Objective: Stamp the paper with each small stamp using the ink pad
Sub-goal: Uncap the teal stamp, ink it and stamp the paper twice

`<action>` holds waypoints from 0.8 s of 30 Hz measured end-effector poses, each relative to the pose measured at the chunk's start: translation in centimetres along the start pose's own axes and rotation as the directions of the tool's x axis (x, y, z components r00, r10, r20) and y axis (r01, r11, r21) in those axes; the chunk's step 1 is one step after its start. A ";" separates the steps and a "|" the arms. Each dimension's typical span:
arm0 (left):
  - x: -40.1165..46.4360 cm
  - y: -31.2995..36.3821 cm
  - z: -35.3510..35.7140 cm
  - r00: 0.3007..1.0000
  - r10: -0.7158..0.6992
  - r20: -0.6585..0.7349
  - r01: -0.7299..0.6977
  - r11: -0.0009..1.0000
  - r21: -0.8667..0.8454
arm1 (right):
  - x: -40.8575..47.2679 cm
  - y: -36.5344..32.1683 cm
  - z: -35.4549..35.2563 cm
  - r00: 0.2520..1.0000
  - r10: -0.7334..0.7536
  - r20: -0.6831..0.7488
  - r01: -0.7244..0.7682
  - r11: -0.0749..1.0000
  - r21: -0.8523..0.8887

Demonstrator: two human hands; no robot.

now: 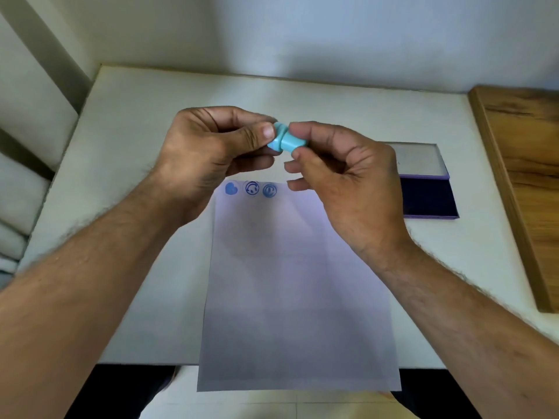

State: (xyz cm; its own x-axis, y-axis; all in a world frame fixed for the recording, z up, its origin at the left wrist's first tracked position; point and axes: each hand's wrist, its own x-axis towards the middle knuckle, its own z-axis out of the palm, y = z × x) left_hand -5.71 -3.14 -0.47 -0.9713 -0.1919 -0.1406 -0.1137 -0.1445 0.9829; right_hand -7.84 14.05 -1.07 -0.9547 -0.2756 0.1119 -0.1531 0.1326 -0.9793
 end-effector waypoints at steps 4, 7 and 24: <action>0.2 -0.2 0.1 1.000 -0.022 0.003 0.022 0.997 -0.072 | 0.0 -0.1 -0.1 1.000 0.028 0.005 -0.029 0.999 0.026; 0.1 -0.3 0.2 0.999 -0.017 0.031 0.020 0.994 -0.107 | 0.2 -0.4 -0.3 0.995 0.101 0.009 -0.102 0.987 0.125; -0.1 0.1 0.4 0.993 0.109 0.050 -0.110 0.994 0.008 | 1.0 -1.6 -0.5 0.890 0.420 0.179 -0.455 0.787 0.417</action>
State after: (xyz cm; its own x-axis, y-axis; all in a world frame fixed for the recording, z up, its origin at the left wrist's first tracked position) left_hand -5.68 -2.77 -0.34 -0.9871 -0.1578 -0.0263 -0.0081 -0.1148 0.9934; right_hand -8.69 14.05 0.75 -0.8680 -0.3602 -0.3419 0.4206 -0.1671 -0.8917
